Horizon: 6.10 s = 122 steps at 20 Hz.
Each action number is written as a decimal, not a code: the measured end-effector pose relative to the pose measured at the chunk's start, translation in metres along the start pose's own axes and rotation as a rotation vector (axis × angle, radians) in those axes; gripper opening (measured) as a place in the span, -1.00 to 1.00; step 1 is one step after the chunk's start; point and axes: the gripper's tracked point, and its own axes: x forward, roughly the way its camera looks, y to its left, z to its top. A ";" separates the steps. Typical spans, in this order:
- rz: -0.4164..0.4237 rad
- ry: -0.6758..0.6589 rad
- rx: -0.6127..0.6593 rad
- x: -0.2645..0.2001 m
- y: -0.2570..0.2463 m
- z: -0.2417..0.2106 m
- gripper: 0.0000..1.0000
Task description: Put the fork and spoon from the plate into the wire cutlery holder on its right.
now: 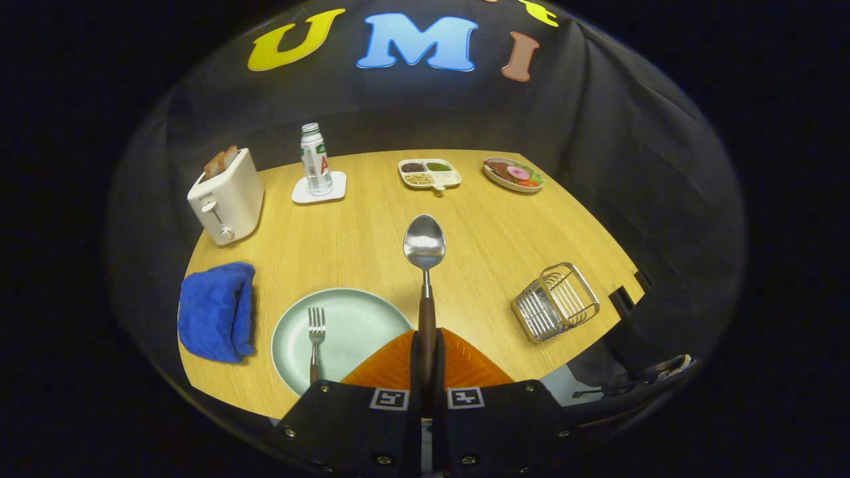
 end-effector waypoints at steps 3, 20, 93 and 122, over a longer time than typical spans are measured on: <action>-0.083 -0.009 0.068 -0.003 -0.034 0.008 -0.86; -0.267 0.121 0.253 -0.002 -0.120 -0.028 -0.86; 0.233 0.331 -0.295 0.047 0.157 -0.128 -0.51; 0.241 0.149 -0.075 0.017 0.122 -0.040 -0.98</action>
